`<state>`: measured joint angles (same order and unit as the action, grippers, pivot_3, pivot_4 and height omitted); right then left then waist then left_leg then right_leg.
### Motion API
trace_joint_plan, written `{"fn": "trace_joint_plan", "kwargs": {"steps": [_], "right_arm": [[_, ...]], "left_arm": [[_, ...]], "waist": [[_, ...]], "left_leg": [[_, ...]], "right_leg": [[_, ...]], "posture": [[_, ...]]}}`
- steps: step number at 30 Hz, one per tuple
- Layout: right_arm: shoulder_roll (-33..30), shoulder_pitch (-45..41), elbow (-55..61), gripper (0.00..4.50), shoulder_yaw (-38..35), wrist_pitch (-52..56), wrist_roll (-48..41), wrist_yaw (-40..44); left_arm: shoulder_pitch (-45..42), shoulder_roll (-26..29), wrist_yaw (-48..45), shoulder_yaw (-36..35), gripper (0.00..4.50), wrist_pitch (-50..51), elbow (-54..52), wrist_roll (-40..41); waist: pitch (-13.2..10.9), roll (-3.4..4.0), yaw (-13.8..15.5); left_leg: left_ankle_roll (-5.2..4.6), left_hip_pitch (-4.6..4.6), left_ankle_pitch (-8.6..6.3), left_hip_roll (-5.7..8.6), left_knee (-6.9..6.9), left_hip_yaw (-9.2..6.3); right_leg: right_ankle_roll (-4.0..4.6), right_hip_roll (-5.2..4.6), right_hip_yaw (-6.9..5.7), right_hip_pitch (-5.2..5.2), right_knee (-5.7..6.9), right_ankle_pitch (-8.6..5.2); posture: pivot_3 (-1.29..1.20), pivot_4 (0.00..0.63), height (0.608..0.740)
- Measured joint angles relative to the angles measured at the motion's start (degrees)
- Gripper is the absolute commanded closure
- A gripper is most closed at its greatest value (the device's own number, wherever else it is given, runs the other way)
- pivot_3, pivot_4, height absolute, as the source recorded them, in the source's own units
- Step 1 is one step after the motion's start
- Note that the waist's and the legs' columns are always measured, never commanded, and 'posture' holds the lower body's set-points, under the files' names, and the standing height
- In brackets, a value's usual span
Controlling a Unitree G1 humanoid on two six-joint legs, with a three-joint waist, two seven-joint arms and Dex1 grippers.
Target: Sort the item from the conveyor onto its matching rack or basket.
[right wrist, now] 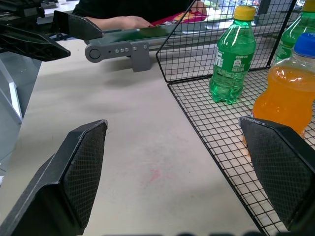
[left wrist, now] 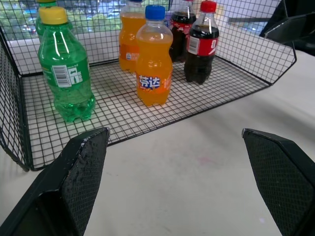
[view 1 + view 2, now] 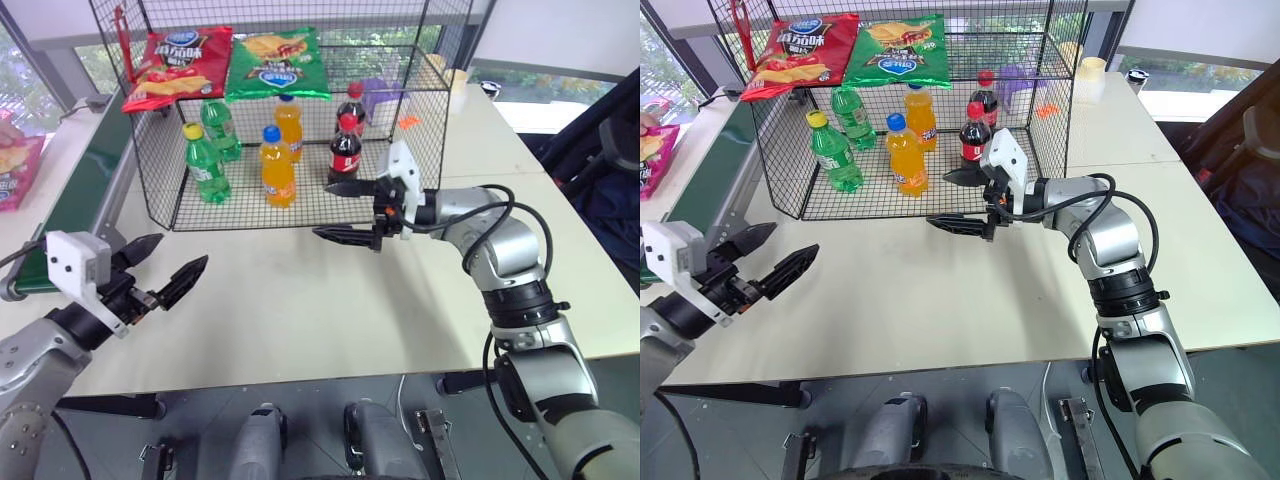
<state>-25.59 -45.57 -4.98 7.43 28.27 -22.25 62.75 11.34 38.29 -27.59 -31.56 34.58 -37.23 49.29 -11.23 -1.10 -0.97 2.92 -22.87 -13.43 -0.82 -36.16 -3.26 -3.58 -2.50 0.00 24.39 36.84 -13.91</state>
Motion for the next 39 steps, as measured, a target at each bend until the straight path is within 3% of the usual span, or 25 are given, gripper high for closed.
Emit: {"fn": "trace_joint_plan", "kwargs": {"steps": [39], "right_arm": [[0.87, 2.78, 0.8, 0.07, 0.36, 0.3, 0.31, -3.35]], "left_arm": [[0.56, -3.31, 6.84, 0.48, 0.0, 0.27, -1.32, 0.01]], "waist": [[0.0, 0.0, 0.02]], "left_leg": [[0.0, 0.0, 0.0, 0.0, 0.0, 0.0]], "right_leg": [[0.0, 0.0, 0.01, 0.0, 0.0, 0.0]], "posture": [[0.0, 0.15, 0.74]]}}
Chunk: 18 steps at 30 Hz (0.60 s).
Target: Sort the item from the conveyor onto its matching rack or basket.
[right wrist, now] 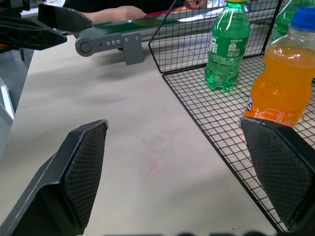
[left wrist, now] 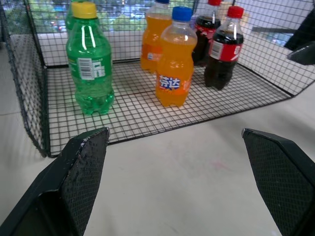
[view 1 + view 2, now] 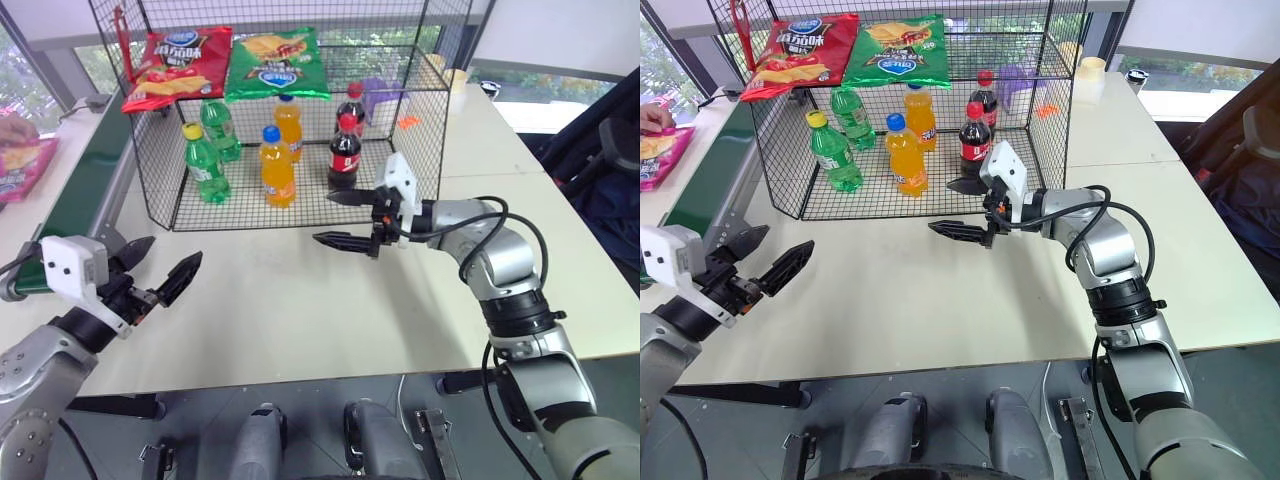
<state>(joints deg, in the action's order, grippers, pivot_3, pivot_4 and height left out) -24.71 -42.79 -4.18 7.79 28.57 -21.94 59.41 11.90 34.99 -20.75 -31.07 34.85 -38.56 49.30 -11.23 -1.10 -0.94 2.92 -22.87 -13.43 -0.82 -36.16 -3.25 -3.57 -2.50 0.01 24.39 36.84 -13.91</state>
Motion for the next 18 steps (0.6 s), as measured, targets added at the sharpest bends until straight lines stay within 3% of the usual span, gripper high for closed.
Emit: {"fn": "trace_joint_plan", "kwargs": {"steps": [18], "right_arm": [[1.49, 0.0, 1.39, 0.07, -0.24, 2.9, -3.0, -1.14]], "left_arm": [[0.85, 0.53, 3.63, -2.17, 0.0, -0.63, -1.19, -3.63]], "waist": [[0.0, 0.0, -0.03]], "left_leg": [[0.0, 0.01, 0.0, 0.0, 0.01, -0.01]], "right_leg": [[0.0, 0.01, 0.0, 0.01, 0.0, 0.0]], "posture": [[0.0, 0.15, 0.74]]}}
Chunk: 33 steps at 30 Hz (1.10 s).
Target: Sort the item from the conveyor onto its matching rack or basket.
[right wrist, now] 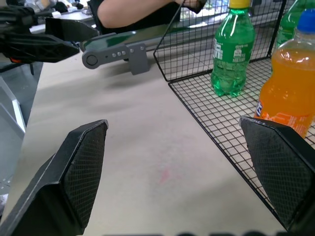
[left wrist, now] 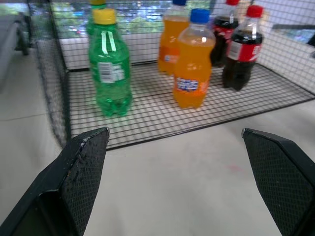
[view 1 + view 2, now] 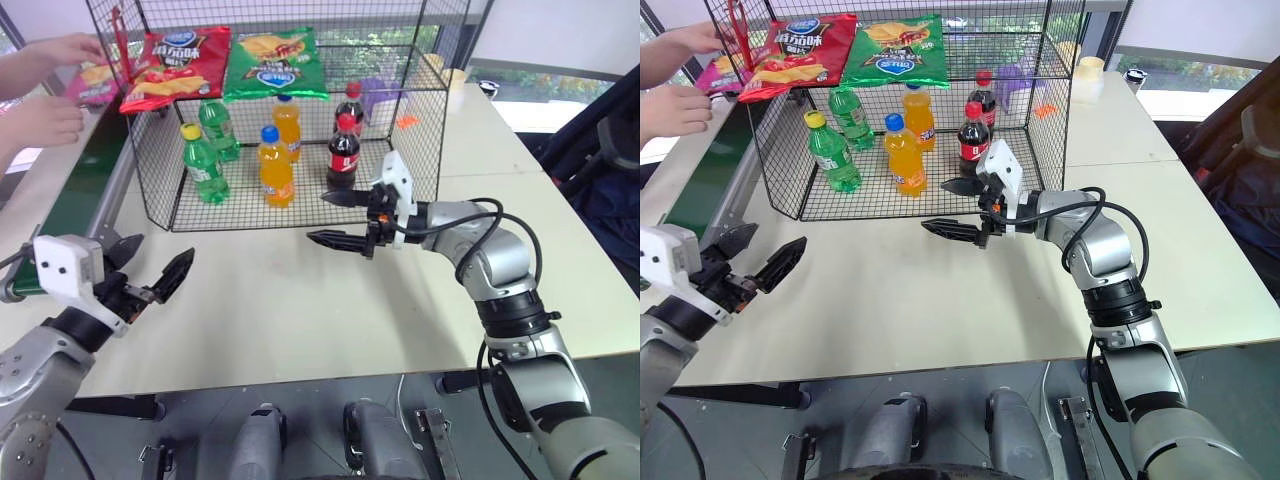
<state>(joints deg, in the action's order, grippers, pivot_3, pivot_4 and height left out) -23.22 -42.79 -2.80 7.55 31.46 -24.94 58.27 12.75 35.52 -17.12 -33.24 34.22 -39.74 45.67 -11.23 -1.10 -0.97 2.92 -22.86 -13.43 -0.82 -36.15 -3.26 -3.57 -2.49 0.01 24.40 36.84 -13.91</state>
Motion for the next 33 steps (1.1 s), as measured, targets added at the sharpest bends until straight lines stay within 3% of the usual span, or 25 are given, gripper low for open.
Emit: {"fn": "trace_joint_plan", "kwargs": {"steps": [2, 8, 12, 18, 25, 33], "right_arm": [[0.44, 0.0, 0.38, 0.07, 0.03, 0.18, -0.17, 0.01], [2.0, -0.04, 0.36, 0.07, 0.33, 0.2, -0.17, 0.49], [3.07, -0.1, -0.05, 0.07, 0.93, 0.13, -0.15, 1.28], [5.43, -0.32, -1.03, 0.07, 2.08, -0.39, -0.13, 1.87], [6.53, -0.33, -1.05, 0.07, 2.67, -0.56, -0.12, 1.89], [6.32, -0.32, -1.0, 0.07, 2.73, -0.47, -0.11, 1.61]], "left_arm": [[0.67, 0.49, 0.39, -0.78, 0.0, -1.47, 0.01, -3.52], [6.33, 2.85, 2.62, -2.02, 0.0, -11.71, 3.04, -24.88], [13.43, 3.54, 3.76, -6.56, 0.0, -22.93, 7.32, -40.83], [19.47, 3.15, 6.35, -13.92, 0.0, -39.25, 15.23, -55.23], [21.05, 5.4, 10.18, -15.47, 0.0, -55.57, 30.69, -64.27], [18.03, 9.33, 14.8, -10.51, 0.0, -65.27, 43.51, -70.34]], "waist": [[0.0, 0.0, -0.03], [0.0, 0.0, -0.13], [0.0, 0.0, -0.14], [0.0, 0.01, -0.05], [0.0, 0.01, 0.04], [0.0, 0.0, -0.08]], "left_leg": [[0.0, 0.0, 0.0, 0.0, 0.0, 0.01], [0.0, -0.01, 0.0, -0.01, 0.05, 0.05], [0.0, -0.03, 0.0, -0.02, 0.14, 0.09], [0.01, -0.17, -0.01, -0.06, 0.15, 0.13], [0.01, -0.36, -0.01, -0.09, 0.15, 0.11], [0.01, -0.36, -0.01, -0.12, 0.17, 0.11]], "right_leg": [[0.0, 0.0, 0.0, 0.0, -0.01, 0.0], [0.01, -0.01, 0.01, 0.06, -0.04, 0.0], [0.03, -0.04, 0.02, 0.1, -0.12, -0.01], [0.05, -0.13, -0.01, 0.16, -0.28, 0.01], [0.06, -0.19, -0.06, 0.27, -0.39, 0.04], [0.07, -0.17, -0.08, 0.28, -0.39, 0.08]], "posture": [[0.0, 0.15, 0.74], [0.0, 0.15, 0.74], [0.0, 0.15, 0.74], [0.0, 0.15, 0.74], [0.0, 0.15, 0.74], [0.0, 0.15, 0.74]]}}
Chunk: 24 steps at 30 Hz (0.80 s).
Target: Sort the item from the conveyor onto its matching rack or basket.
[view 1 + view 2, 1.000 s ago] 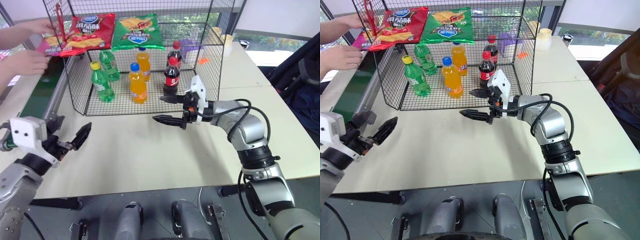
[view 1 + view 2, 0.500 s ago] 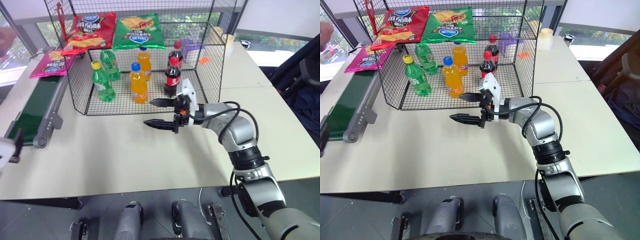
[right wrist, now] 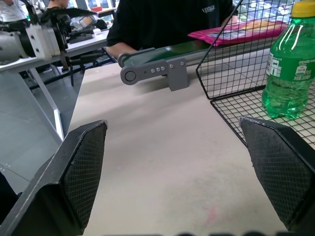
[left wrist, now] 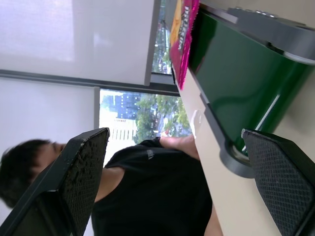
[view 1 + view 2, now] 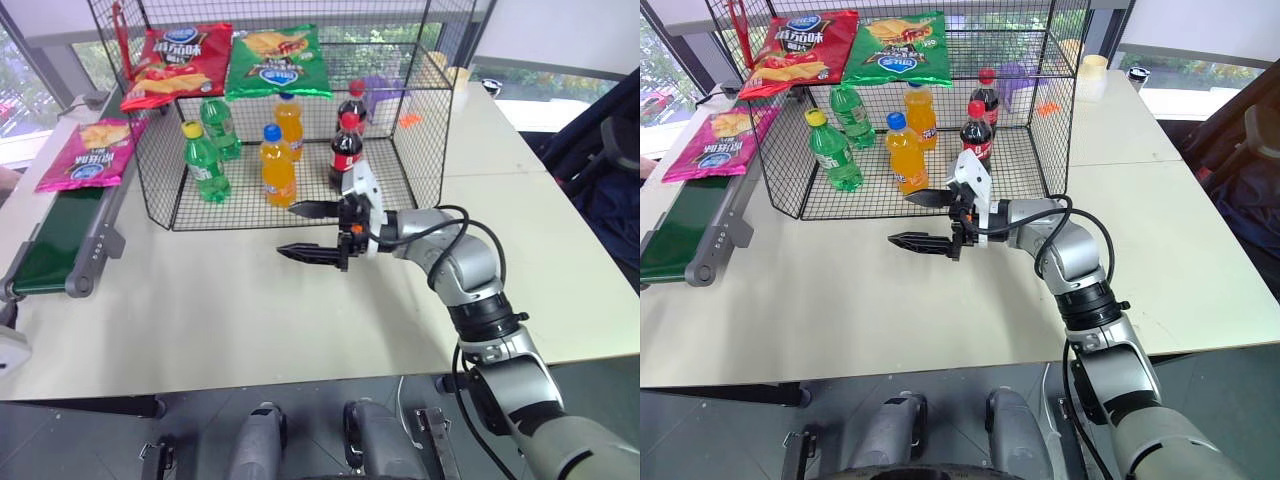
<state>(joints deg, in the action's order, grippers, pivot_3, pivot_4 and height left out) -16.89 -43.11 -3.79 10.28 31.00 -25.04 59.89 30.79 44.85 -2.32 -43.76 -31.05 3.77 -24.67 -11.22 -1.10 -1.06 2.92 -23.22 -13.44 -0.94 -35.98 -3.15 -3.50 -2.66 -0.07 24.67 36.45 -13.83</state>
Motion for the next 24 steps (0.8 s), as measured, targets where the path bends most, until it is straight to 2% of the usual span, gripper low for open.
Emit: {"fn": "trace_joint_plan", "kwargs": {"steps": [11, 24], "right_arm": [[-1.77, 0.62, 1.92, 0.07, -0.03, 1.08, -0.03, -0.97], [-1.87, 1.02, 2.63, 0.07, -0.03, 1.64, -0.09, -1.68]], "left_arm": [[-2.53, 2.56, 6.93, 4.44, 0.0, -4.35, 7.73, -5.96], [-3.61, 5.3, 10.36, 7.0, 0.0, -4.33, 10.99, -7.38]], "waist": [[0.0, 0.0, -0.02], [0.01, -0.01, -0.02]], "left_leg": [[0.0, 0.01, 0.0, -0.01, 0.01, 0.01], [0.0, 0.03, 0.0, -0.01, -0.01, 0.01]], "right_leg": [[-0.02, -0.02, -0.01, 0.0, 0.03, 0.02], [-0.14, 0.0, -0.02, 0.0, 0.09, 0.11]], "posture": [[0.0, 0.15, 0.74], [0.0, 0.15, 0.74]]}}
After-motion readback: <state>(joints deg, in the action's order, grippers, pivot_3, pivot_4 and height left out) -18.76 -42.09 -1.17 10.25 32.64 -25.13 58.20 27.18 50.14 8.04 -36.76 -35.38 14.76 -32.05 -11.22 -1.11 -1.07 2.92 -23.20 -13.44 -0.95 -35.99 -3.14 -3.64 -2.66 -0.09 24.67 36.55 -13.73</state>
